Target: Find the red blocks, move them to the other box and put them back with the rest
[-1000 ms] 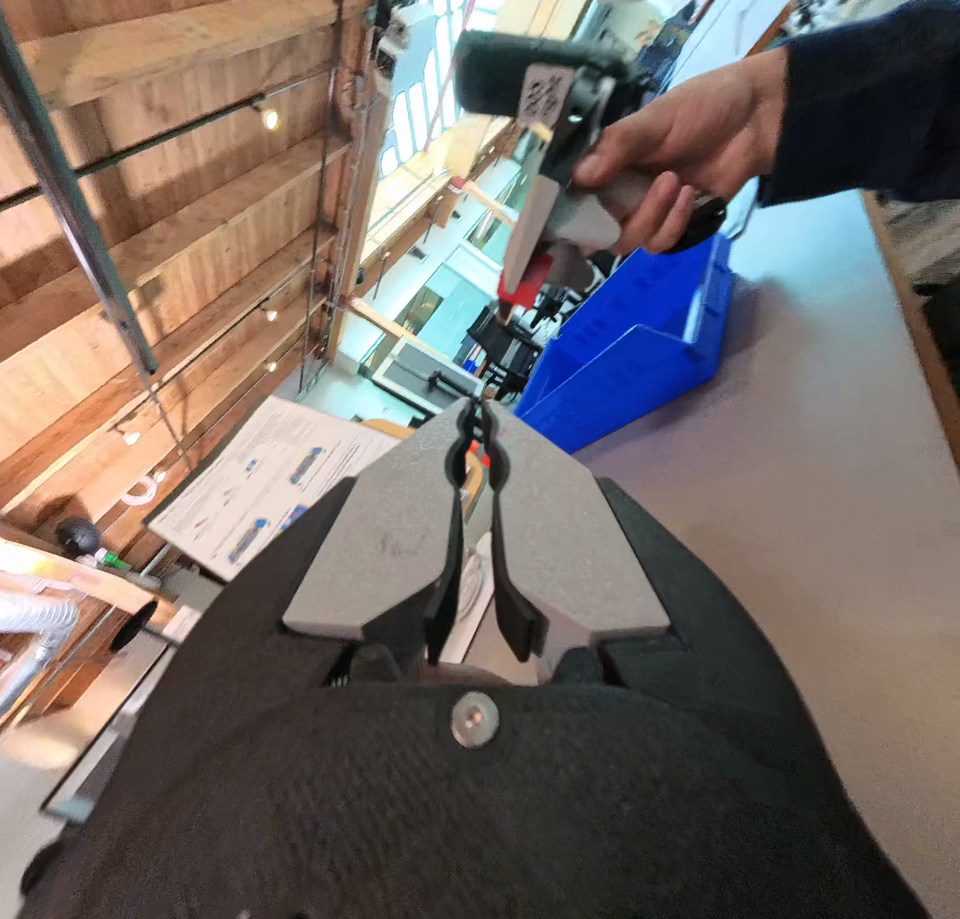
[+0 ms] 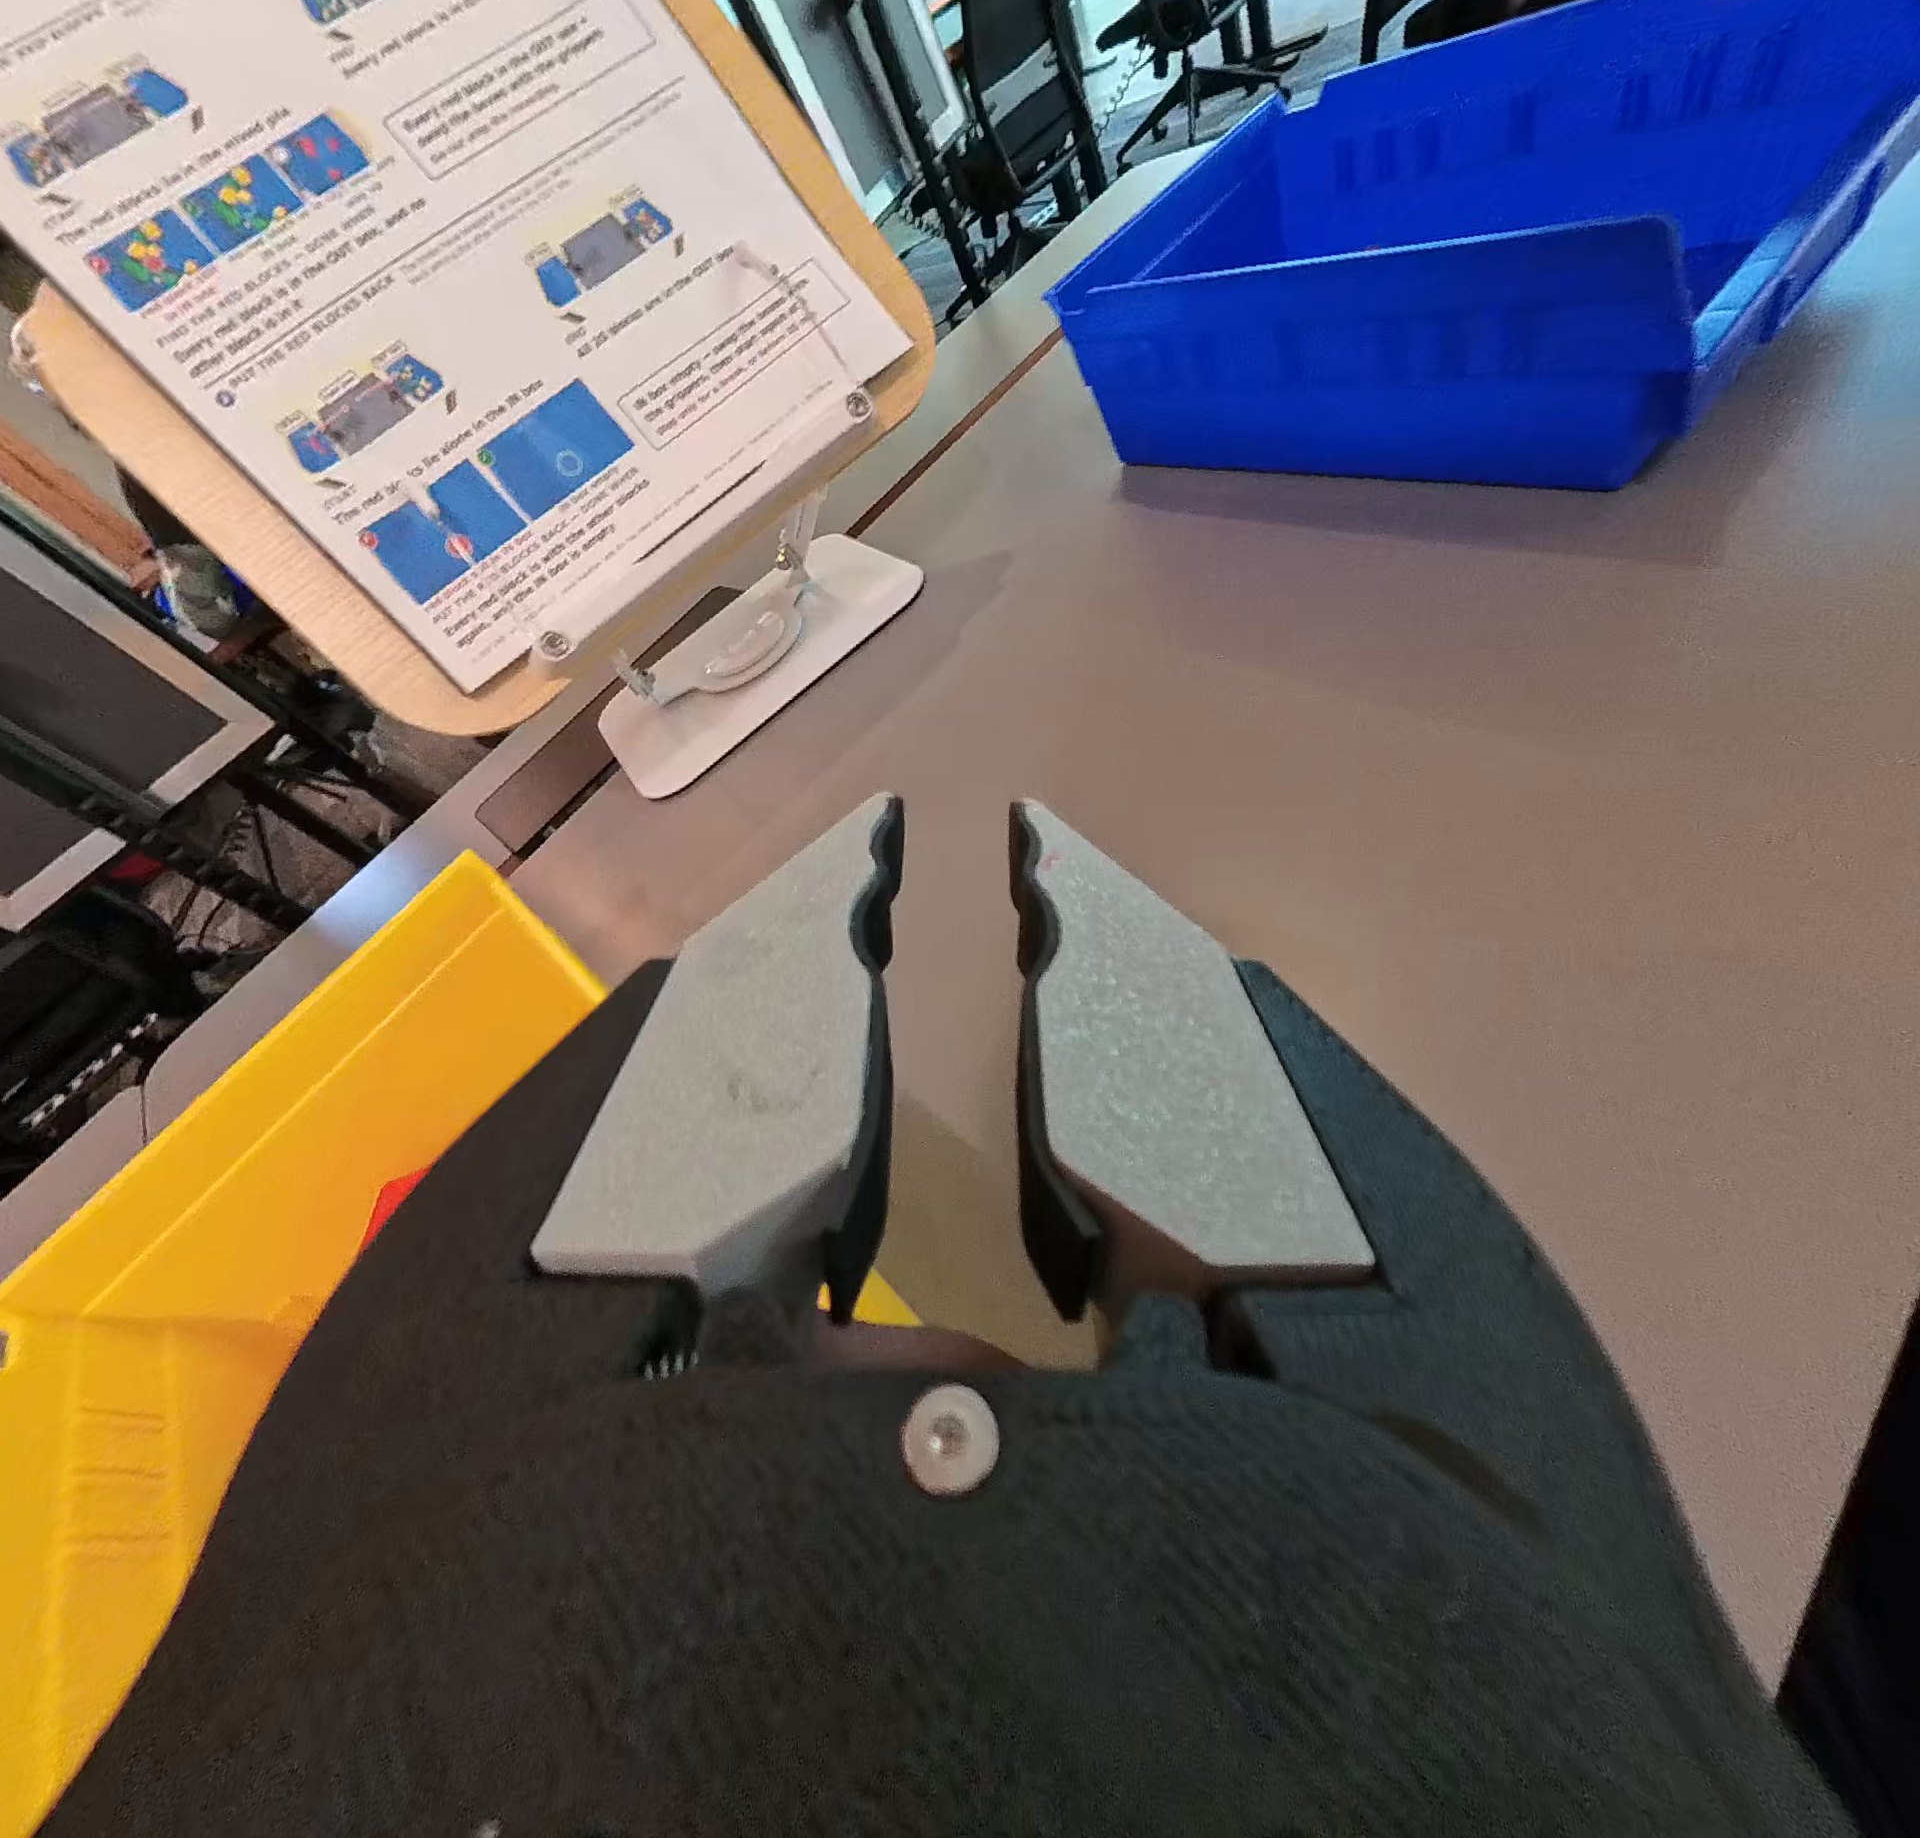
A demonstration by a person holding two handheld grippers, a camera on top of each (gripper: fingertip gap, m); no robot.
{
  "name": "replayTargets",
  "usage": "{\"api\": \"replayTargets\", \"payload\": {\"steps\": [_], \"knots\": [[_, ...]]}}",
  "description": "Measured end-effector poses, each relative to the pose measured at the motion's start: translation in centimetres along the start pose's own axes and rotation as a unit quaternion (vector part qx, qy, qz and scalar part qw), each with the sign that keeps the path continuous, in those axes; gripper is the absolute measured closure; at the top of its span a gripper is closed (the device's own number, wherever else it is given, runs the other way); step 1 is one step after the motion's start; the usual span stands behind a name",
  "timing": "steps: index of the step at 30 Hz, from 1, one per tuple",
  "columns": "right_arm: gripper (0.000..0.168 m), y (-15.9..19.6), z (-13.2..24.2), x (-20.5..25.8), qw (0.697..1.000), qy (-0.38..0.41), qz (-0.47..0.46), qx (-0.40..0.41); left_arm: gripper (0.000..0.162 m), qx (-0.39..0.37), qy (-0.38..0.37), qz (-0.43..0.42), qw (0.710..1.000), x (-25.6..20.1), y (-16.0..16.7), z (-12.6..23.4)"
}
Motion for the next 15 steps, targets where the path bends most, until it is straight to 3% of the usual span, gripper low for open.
{"api": "replayTargets", "payload": {"steps": [5, 11, 13, 15], "knots": [[0.123, -1.7, 2.8, 0.0, 0.997, -0.032, -0.027, -0.069, 0.144, -0.006, -0.054, 0.062, 0.997, 3.6, -0.1, 1.9], [0.125, -2.5, 3.6, 0.9, 0.996, -0.039, -0.011, -0.082, 0.136, 0.026, -0.144, 0.118, 0.982, 10.7, 2.0, 4.0], [0.126, -2.7, 3.5, 1.6, 0.994, -0.058, -0.014, -0.088, 0.132, 0.074, -0.137, 0.127, 0.98, 12.6, 3.6, 3.3], [0.126, -2.7, 3.2, 2.3, 0.993, -0.075, -0.014, -0.085, 0.123, 0.147, -0.083, 0.139, 0.976, 13.4, 5.4, 2.0]]}}
Point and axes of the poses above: each gripper's, where its closed fingertips meet, z back along the fingers, y out of its underside, x = y × z across the jaws, the point moved 7 cm from there along z, back along the fingers, and after that the axes turned 15 degrees about z, right-handed, at the moved point
